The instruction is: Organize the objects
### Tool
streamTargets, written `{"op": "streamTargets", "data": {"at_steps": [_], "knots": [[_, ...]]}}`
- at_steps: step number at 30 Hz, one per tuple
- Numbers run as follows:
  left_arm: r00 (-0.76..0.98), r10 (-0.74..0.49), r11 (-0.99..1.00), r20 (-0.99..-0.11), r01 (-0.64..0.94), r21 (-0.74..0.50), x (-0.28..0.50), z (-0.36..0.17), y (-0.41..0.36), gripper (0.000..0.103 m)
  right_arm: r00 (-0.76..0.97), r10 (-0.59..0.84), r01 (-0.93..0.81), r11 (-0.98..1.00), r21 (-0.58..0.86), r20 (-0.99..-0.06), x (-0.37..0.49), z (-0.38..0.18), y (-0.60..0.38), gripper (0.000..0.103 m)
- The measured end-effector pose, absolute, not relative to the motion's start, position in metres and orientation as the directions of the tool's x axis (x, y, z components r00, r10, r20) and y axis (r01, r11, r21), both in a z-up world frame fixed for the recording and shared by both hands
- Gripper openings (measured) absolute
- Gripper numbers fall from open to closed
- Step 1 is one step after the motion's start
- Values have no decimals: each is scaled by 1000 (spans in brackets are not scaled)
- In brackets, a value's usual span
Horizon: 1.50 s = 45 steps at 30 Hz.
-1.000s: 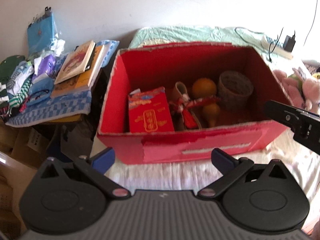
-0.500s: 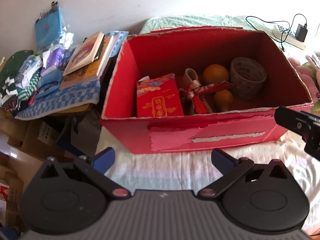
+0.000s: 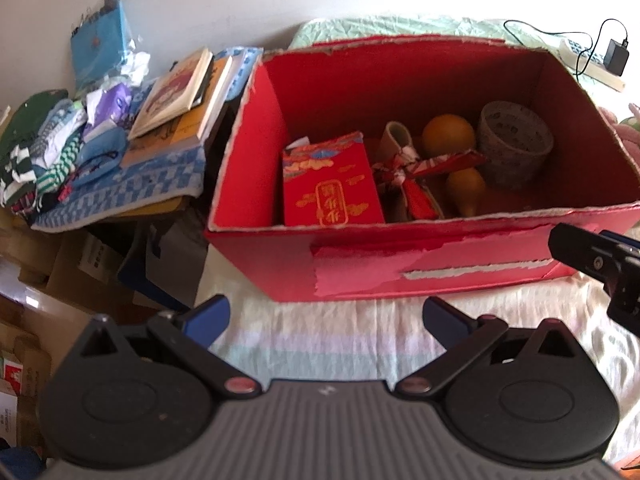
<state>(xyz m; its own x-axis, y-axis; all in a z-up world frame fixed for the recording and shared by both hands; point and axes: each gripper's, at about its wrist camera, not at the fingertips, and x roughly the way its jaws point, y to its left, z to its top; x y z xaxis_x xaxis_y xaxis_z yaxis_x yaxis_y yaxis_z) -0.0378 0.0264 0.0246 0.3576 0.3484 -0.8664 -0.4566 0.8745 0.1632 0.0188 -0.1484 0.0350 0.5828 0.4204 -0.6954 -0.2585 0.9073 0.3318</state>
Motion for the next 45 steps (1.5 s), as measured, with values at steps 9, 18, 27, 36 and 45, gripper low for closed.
{"op": "streamTargets", "data": {"at_steps": [9, 18, 27, 36, 45], "knots": [[337, 301, 891, -892, -432, 137, -37, 10, 32, 102, 553, 384, -235, 923, 304, -739, 18, 24, -139, 45], [343, 289, 898, -894, -420, 129, -36, 6, 32, 102, 548, 380, -230, 925, 303, -745, 18, 23, -138, 45], [336, 309, 889, -890, -435, 144, -37, 8, 29, 102, 519, 411, -269, 911, 313, -750, 20, 22, -140, 45], [326, 313, 878, -892, -457, 141, -34, 8, 17, 102, 505, 427, -283, 903, 323, -750, 23, 20, -157, 45], [309, 331, 873, -892, -458, 165, -24, 6, -2, 102, 511, 409, -270, 911, 310, -756, 32, 17, -181, 45]]}}
